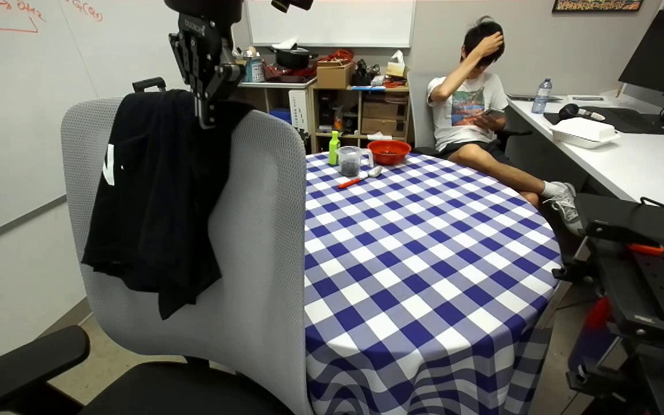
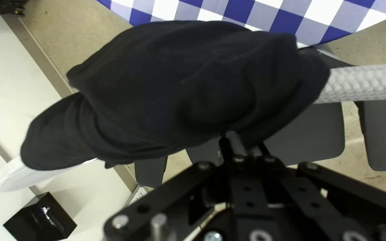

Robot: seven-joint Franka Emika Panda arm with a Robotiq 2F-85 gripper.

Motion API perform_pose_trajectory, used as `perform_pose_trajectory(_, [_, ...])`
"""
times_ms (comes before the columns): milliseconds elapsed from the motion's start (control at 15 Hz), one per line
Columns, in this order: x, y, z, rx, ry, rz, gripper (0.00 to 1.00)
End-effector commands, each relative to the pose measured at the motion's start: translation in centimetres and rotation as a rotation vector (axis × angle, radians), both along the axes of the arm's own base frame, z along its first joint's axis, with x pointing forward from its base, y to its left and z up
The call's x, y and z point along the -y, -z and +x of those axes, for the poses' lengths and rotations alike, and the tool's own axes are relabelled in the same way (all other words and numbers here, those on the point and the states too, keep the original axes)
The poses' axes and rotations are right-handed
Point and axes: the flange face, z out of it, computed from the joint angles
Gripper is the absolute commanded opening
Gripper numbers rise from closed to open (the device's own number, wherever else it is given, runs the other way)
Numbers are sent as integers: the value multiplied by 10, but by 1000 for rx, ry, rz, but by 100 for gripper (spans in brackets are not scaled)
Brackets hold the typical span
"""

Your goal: Pick the cloth on the back rest of the chair and put it on the table

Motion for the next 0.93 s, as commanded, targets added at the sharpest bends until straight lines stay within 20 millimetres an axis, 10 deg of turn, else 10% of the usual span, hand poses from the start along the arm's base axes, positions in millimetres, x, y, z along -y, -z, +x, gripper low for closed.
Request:
perform_pose_trajectory(0, [-5, -16, 12, 101, 29, 13, 1])
perform_pose_trajectory(333, [11, -76, 23, 254, 138, 94, 1])
perform_pose_trajectory(867, [103, -196, 17, 455, 453, 194, 1])
